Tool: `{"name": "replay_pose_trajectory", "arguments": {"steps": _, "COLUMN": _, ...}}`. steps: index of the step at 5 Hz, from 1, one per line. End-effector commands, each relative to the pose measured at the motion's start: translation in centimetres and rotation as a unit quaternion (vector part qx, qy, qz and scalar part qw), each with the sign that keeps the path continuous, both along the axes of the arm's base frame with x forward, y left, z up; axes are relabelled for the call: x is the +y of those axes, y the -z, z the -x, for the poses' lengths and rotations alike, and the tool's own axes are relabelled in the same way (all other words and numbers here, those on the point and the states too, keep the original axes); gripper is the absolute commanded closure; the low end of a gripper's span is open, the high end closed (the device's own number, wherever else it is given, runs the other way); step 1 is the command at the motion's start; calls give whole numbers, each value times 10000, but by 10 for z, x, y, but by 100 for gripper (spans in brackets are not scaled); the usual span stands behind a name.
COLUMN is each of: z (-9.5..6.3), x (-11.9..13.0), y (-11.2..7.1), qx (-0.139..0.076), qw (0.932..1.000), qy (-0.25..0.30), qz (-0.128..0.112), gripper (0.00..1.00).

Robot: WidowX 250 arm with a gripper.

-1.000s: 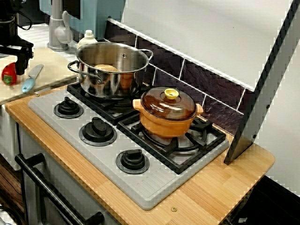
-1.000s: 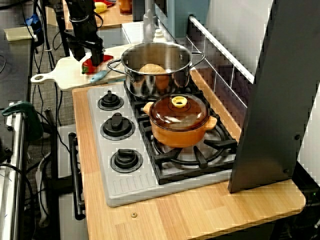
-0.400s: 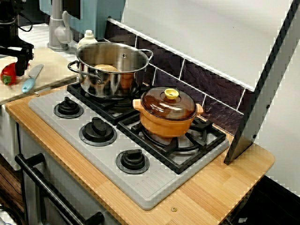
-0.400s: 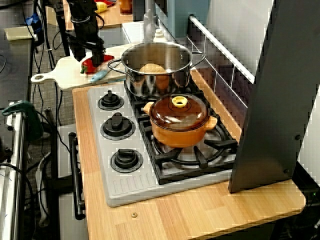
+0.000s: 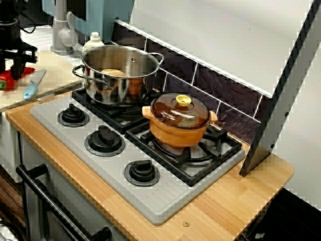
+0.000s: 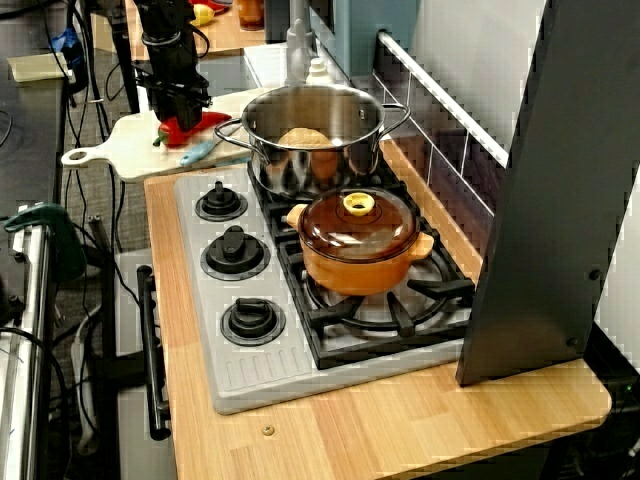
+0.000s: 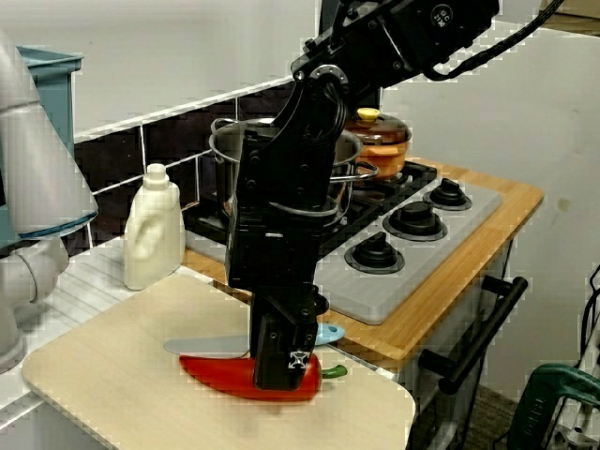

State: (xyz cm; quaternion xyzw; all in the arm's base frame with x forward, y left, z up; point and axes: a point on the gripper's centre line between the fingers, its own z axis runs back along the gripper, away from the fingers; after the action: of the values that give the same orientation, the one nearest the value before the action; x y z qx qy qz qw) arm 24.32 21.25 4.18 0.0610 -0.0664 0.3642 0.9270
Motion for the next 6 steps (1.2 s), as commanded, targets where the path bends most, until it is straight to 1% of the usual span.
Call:
{"name": "replay_pose_trajectory", "arguments": {"steps": 1, "z": 0, "x": 13, "y": -18, "qx": -199, "qw": 9997, "qy": -21, "qz": -116, "gripper": 100}}
{"name": "replay_pose_trajectory", "arguments": {"steps": 2, "z": 0, "x": 14, "y": -19, "qx": -199, "qw": 9998, "qy": -20, "qz": -99, "gripper": 100}}
{"name": "replay_pose_trajectory", "arguments": {"steps": 3, "z": 0, "x": 14, "y": -19, "qx": -177, "qw": 9998, "qy": -7, "qz": -104, "gripper": 54}}
{"name": "replay_pose_trajectory", "arguments": {"steps": 4, "z": 1, "x": 14, "y": -18, "qx": -175, "qw": 9998, "qy": 9, "qz": -111, "gripper": 0}}
{"name": "replay_pose_trajectory", "arguments": {"steps": 6, "z": 1, "x": 13, "y": -17, "qx": -183, "qw": 9998, "qy": 14, "qz": -113, "gripper": 0}}
